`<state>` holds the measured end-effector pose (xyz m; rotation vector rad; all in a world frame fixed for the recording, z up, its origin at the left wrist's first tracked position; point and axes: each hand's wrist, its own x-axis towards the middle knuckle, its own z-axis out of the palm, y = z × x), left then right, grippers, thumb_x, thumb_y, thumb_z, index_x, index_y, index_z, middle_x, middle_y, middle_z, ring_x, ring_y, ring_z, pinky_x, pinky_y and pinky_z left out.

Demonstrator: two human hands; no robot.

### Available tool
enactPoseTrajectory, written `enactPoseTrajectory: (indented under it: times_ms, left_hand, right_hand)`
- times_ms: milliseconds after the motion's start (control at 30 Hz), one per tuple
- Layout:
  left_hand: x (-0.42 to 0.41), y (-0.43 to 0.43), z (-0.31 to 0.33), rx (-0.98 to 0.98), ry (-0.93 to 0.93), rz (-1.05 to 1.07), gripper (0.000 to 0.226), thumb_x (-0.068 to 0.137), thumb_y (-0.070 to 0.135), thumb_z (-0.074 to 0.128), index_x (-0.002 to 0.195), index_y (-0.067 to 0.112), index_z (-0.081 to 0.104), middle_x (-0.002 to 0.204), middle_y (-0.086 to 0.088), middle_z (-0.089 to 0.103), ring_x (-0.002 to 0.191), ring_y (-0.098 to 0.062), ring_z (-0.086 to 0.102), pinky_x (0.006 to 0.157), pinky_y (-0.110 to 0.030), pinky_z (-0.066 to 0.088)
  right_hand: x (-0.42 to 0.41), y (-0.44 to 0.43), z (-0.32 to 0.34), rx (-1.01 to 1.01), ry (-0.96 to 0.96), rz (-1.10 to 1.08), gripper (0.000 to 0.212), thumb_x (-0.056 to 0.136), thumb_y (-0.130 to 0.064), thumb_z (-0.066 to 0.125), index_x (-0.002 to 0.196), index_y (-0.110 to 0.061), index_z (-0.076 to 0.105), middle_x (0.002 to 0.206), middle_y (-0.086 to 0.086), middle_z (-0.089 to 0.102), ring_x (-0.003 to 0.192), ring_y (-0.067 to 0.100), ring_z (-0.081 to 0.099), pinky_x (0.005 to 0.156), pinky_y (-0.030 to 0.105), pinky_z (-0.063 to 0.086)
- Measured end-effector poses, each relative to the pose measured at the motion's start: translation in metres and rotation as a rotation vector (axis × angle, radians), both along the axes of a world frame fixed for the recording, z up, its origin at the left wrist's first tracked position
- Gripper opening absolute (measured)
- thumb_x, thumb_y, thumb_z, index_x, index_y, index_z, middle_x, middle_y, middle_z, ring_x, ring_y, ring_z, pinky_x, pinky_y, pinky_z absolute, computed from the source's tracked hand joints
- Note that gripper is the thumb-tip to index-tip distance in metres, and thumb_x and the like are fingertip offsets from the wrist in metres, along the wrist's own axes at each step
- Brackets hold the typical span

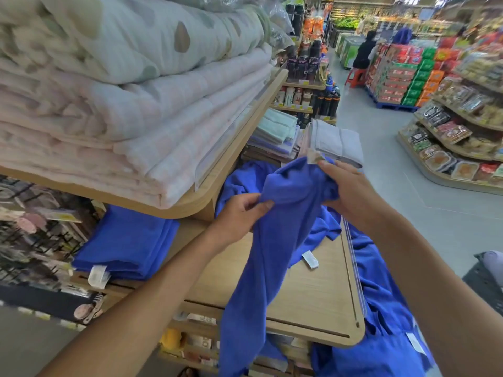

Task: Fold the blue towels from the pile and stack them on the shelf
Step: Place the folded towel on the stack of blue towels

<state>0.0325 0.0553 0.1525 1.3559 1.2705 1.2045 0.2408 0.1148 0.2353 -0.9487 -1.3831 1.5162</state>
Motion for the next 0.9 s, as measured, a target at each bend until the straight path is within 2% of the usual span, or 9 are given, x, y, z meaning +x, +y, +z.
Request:
enactPoseTrajectory:
  times_ms: [167,300,400,467,567,633,733,800,900]
  left_hand:
    - [-0.024,-0.002,-0.009,-0.190,-0.313,-0.020,0.016,0.104,0.029,0.054,0.096,0.021,0.065,0.074,0.006,0.065,0.061,-0.006,0.060,0.051,-0.020,0.047]
    - [-0.040,0.002,-0.026,-0.436,-0.523,-0.117,0.027,0.096,0.040,0.063,0.113,0.019,0.064,0.093,-0.004,0.071,0.055,-0.012,0.050,0.049,-0.020,0.040]
    - [-0.025,0.002,-0.049,-0.631,-0.088,-0.397,0.054,0.093,0.062,0.060,0.130,0.023,0.063,0.124,0.001,0.071,0.055,-0.011,0.043,0.050,-0.020,0.032]
    - [-0.008,0.000,-0.067,-0.677,0.176,-0.546,0.055,0.087,0.066,0.065,0.122,0.025,0.068,0.109,0.008,0.074,0.056,-0.008,0.038,0.051,-0.020,0.029]
    - [0.002,-0.007,-0.080,-0.673,0.247,-0.514,0.029,0.081,0.050,0.076,0.093,0.025,0.077,0.076,0.012,0.064,0.063,-0.008,0.046,0.057,-0.022,0.036]
    - [-0.005,-0.010,-0.087,-0.641,0.063,-0.440,0.014,0.083,0.038,0.074,0.087,0.025,0.076,0.103,0.004,0.073,0.089,-0.014,0.066,0.074,-0.028,0.052]
    - [-0.005,-0.013,-0.094,-0.798,-0.314,-0.362,0.046,0.090,0.047,0.072,0.122,0.015,0.066,0.131,-0.007,0.063,0.102,-0.027,0.071,0.082,-0.038,0.060]
    - [0.010,-0.019,-0.095,-0.918,-0.281,-0.528,0.060,0.091,0.068,0.058,0.127,0.019,0.061,0.112,-0.002,0.066,0.072,-0.014,0.061,0.057,-0.021,0.046]
    - [0.024,-0.026,-0.098,-0.888,-0.121,-0.672,0.036,0.086,0.064,0.063,0.078,0.029,0.065,0.063,0.009,0.049,0.052,-0.007,0.030,0.051,-0.019,0.029]
  right_hand:
    - [0.042,0.025,-0.002,-0.009,-0.084,-0.227,0.021,0.103,-0.032,0.057,0.087,-0.022,0.064,0.055,-0.003,0.053,0.050,0.009,0.049,0.048,0.019,0.042]
    - [0.057,0.030,-0.002,-0.099,0.019,-0.237,0.020,0.095,-0.038,0.068,0.086,-0.022,0.060,0.068,0.002,0.046,0.063,0.013,0.046,0.060,0.025,0.042]
    - [0.049,0.031,-0.002,-0.183,0.036,-0.183,0.023,0.096,-0.039,0.068,0.081,-0.023,0.060,0.058,-0.001,0.047,0.055,0.011,0.049,0.058,0.027,0.044]
    - [0.042,0.030,-0.001,-0.243,0.062,-0.084,0.019,0.097,-0.039,0.066,0.093,-0.020,0.063,0.062,0.000,0.058,0.057,0.013,0.059,0.060,0.027,0.051]
    - [0.043,0.036,0.001,-0.273,0.095,-0.059,0.024,0.098,-0.039,0.063,0.100,-0.015,0.070,0.081,0.004,0.071,0.075,0.017,0.070,0.074,0.032,0.056]
    - [0.051,0.045,0.004,-0.292,0.120,-0.075,0.029,0.099,-0.039,0.059,0.096,-0.013,0.070,0.085,0.005,0.072,0.079,0.018,0.070,0.079,0.033,0.056]
    - [0.059,0.054,0.007,-0.298,0.136,-0.062,0.033,0.099,-0.040,0.056,0.090,-0.014,0.074,0.086,0.004,0.072,0.082,0.019,0.070,0.077,0.031,0.059]
    - [0.057,0.057,0.010,-0.258,0.182,-0.019,0.034,0.092,-0.039,0.059,0.083,-0.015,0.082,0.086,0.004,0.077,0.081,0.019,0.075,0.069,0.031,0.062]
    - [0.054,0.060,0.017,-0.173,0.293,0.014,0.035,0.082,-0.039,0.059,0.081,-0.014,0.084,0.086,0.004,0.079,0.082,0.019,0.077,0.068,0.032,0.062]
